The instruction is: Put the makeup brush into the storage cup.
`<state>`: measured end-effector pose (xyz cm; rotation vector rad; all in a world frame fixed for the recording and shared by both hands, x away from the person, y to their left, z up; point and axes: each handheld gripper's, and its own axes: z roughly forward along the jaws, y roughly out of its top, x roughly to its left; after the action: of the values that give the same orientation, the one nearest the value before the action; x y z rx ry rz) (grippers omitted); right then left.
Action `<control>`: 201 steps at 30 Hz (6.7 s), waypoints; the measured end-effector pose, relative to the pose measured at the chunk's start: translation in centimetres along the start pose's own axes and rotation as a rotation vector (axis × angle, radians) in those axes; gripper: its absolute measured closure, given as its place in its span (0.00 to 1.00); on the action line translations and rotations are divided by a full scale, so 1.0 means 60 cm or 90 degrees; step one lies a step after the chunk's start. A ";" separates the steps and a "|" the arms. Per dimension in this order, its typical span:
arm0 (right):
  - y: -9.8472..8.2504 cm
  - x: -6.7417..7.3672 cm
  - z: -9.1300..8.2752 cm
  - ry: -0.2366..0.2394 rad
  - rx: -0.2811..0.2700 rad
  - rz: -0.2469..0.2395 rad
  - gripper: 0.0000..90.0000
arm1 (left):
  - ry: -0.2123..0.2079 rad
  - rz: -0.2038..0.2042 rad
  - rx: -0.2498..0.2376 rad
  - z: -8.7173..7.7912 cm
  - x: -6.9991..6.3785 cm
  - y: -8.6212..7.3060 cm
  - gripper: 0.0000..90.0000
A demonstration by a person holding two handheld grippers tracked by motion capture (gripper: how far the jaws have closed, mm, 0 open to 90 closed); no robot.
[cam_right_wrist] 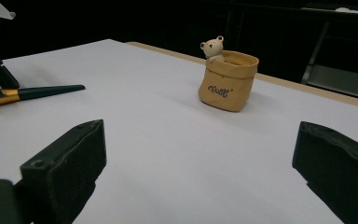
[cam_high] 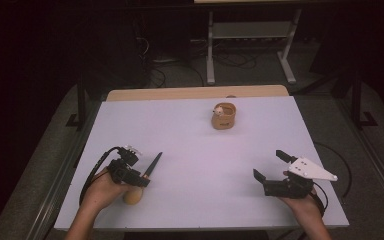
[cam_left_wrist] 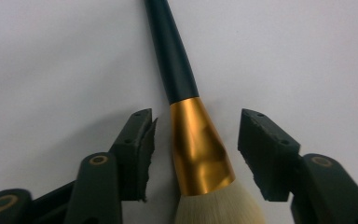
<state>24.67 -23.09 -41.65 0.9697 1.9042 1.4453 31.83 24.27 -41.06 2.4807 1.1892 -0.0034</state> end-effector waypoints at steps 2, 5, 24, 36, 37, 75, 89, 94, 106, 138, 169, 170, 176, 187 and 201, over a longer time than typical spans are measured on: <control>0.000 0.001 0.000 0.001 0.002 0.003 0.02 | -0.002 -0.001 0.002 0.001 0.000 0.000 0.55; 0.000 0.000 0.000 0.000 0.001 -0.002 0.02 | -0.002 -0.003 0.008 0.002 0.001 -0.001 0.57; 0.000 0.001 0.000 0.000 0.003 0.003 0.02 | 0.003 0.000 0.032 0.009 -0.005 0.000 0.61; 0.000 0.000 0.001 0.000 0.002 0.000 0.02 | 0.022 0.019 0.037 0.010 -0.010 -0.001 0.67; 0.000 0.000 0.001 0.000 0.002 0.000 0.02 | 0.023 0.025 0.041 0.010 -0.010 -0.001 0.68; 0.003 0.002 0.000 0.012 0.001 -0.002 0.02 | -0.066 0.077 -0.109 -0.042 -0.015 0.000 0.70; 0.033 0.008 0.008 0.101 0.025 -0.017 0.02 | -0.149 0.127 -0.146 -0.049 -0.027 0.016 0.70; 0.048 0.012 0.018 0.167 0.045 -0.048 0.02 | -0.160 0.146 -0.151 -0.049 -0.033 0.022 0.70; 0.067 0.027 0.043 0.268 0.084 -0.084 0.02 | -0.183 0.184 -0.145 -0.046 -0.054 0.039 0.70; 0.110 0.084 0.108 0.398 0.196 -0.198 0.07 | -0.219 0.267 -0.085 -0.033 -0.123 0.091 0.70; 0.108 0.172 0.210 0.481 0.295 -0.342 0.52 | -0.243 0.308 -0.072 -0.021 -0.155 0.114 0.70; 0.107 0.174 0.212 0.481 0.298 -0.348 0.55 | -0.243 0.309 -0.070 -0.020 -0.156 0.114 0.70; 0.102 0.184 0.215 0.487 0.309 -0.369 0.65 | -0.246 0.314 -0.069 -0.016 -0.158 0.116 0.70; 0.100 0.195 0.217 0.492 0.311 -0.387 0.79 | -0.253 0.313 -0.067 -0.012 -0.162 0.115 0.70; 0.100 0.193 0.216 0.502 0.294 -0.384 0.81 | -0.262 0.340 -0.107 -0.020 -0.153 0.115 0.54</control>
<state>29.32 -5.44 -39.35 -0.1108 2.8437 1.0973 30.91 13.88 -36.07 2.4106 0.3346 -0.2438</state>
